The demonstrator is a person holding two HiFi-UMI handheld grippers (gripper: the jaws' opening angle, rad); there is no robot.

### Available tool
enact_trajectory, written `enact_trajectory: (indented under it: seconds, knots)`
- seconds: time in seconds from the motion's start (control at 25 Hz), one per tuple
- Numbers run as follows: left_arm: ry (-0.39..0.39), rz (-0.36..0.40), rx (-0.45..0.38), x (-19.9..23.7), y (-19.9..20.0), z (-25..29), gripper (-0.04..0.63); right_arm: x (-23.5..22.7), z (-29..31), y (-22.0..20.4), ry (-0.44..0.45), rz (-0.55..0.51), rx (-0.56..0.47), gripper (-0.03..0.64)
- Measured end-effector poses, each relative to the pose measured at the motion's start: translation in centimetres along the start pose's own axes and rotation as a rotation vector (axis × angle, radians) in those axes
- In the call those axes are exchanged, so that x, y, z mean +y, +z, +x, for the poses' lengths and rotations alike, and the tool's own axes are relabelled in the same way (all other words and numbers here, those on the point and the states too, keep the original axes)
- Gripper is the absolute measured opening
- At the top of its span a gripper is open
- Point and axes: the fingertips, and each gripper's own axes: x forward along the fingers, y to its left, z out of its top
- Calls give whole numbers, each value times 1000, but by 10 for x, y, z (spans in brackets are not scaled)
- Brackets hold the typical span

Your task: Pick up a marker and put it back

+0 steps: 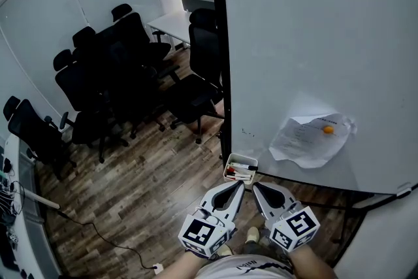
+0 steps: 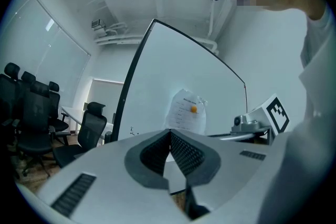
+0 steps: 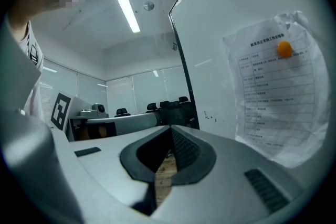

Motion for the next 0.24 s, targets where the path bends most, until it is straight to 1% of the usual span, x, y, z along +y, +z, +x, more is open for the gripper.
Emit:
enact_trajectory:
  seconds: [0.24]
  knots:
    - [-6, 14, -13, 6, 4, 1, 11, -1, 5, 6, -4, -12, -11, 12]
